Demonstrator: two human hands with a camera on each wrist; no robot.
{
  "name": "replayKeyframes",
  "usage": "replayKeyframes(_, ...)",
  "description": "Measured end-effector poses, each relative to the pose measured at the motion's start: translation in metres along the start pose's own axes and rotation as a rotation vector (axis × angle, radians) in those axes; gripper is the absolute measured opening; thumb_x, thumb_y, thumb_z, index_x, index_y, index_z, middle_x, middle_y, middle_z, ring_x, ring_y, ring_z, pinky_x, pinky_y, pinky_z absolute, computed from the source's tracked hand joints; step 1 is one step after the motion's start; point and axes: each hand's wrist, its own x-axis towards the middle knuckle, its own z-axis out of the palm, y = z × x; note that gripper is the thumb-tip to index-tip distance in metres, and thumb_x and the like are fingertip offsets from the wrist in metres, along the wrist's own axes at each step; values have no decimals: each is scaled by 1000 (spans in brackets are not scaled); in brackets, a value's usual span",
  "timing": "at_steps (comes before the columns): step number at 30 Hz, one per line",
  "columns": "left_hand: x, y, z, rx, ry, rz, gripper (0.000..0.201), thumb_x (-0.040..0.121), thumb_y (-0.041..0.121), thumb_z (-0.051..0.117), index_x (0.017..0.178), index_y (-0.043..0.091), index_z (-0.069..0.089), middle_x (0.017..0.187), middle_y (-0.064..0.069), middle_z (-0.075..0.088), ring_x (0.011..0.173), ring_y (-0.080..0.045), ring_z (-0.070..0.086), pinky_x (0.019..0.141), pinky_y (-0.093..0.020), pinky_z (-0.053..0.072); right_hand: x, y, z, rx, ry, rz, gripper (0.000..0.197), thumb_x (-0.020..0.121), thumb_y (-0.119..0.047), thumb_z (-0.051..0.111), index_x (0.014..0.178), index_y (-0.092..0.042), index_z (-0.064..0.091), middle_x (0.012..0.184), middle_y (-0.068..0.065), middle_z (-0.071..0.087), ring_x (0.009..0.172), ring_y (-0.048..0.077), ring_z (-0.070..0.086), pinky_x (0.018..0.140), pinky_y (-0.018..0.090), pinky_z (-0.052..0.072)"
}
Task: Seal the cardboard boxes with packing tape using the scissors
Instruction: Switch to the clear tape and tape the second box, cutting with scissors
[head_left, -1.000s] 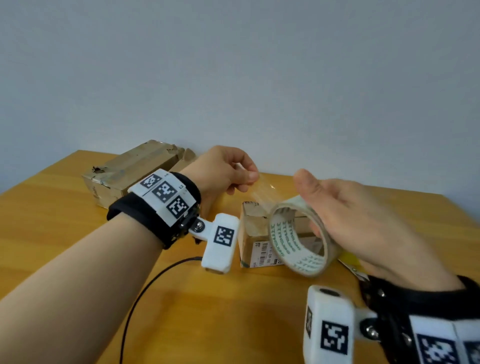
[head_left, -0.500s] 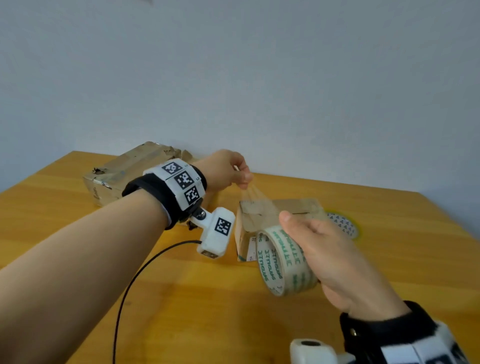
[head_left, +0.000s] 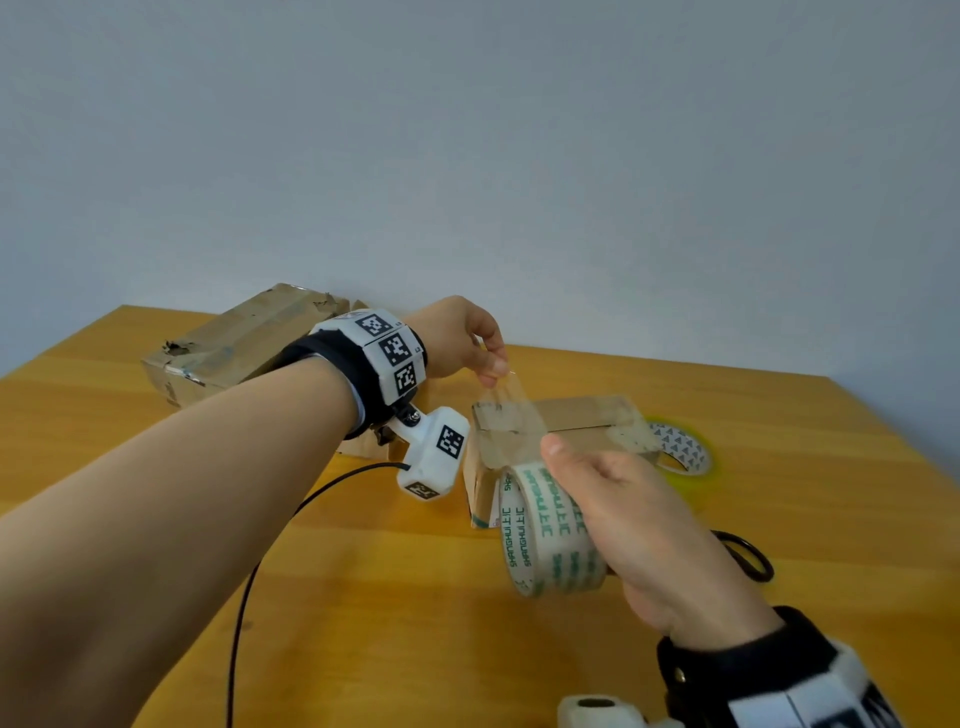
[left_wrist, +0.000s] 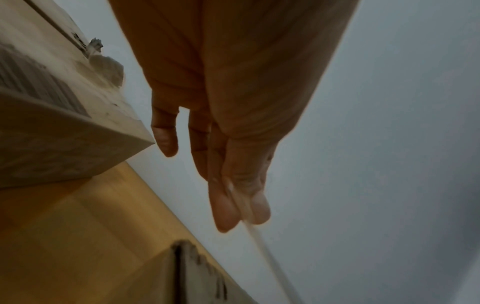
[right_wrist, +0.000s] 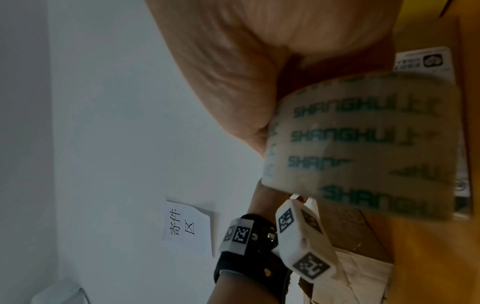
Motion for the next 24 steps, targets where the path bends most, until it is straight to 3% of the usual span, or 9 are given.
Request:
replayKeyframes(2, 3, -4, 1, 12, -16, -7, 8, 84, 26, 76, 81, 23, 70, 73, 7, 74, 74, 2, 60, 81, -25, 42, 2, 2, 3, 6, -8, 4, 89, 89, -74, 48, 106, 12, 55, 104, 35, 62, 89, 54, 63, 92, 71, 45)
replayKeyframes(4, 6, -9, 3, 12, -20, -12, 8, 84, 26, 77, 81, 23, 70, 72, 8, 73, 73, 3, 61, 83, -26, 44, 4, 4, 6, -1, -19, 18, 100, 76, -83, 47, 109, 12, 55, 108, 35, 62, 100, 56, 58, 92, 72, 44)
replayKeyframes(7, 9, -14, 3, 5, -21, -18, 8, 83, 27, 77, 82, 23, 71, 70, 9, 73, 73, 3, 62, 86, -26, 45, 8, 7, 8, -6, -26, 25, 107, 68, -86, 47, 110, 12, 54, 110, 37, 60, 101, 58, 55, 90, 73, 43)
replayKeyframes(11, 12, -15, 3, -14, -23, -17, 9, 82, 26, 78, 79, 24, 70, 67, 10, 72, 70, 7, 60, 81, -24, 41, 14, 10, 9, 5, -13, 31, 104, 70, -85, 47, 110, 11, 55, 109, 37, 60, 100, 58, 56, 88, 74, 43)
replayKeyframes(14, 16, -16, 7, -22, -32, -29, 9, 82, 25, 78, 79, 23, 70, 67, 9, 72, 72, 4, 61, 85, -25, 42, 17, 14, 9, -7, 1, 38, 104, 69, -86, 47, 109, 9, 58, 110, 34, 62, 102, 56, 57, 90, 73, 44)
replayKeyframes(19, 16, -24, 16, -47, -28, -78, 8, 80, 23, 80, 83, 21, 73, 75, 8, 71, 77, -3, 59, 88, -30, 45, 20, 21, 6, 1, 33, 51, 80, 91, -69, 47, 108, 8, 62, 108, 31, 65, 104, 51, 60, 94, 69, 45)
replayKeyframes(24, 15, -26, 25, -46, -58, -168, 18, 82, 29, 78, 98, 26, 70, 81, 7, 59, 80, -15, 56, 78, -32, 54, 21, 21, 3, -33, 21, 75, 67, 96, -60, 49, 105, 4, 67, 100, 22, 72, 100, 41, 67, 98, 62, 49)
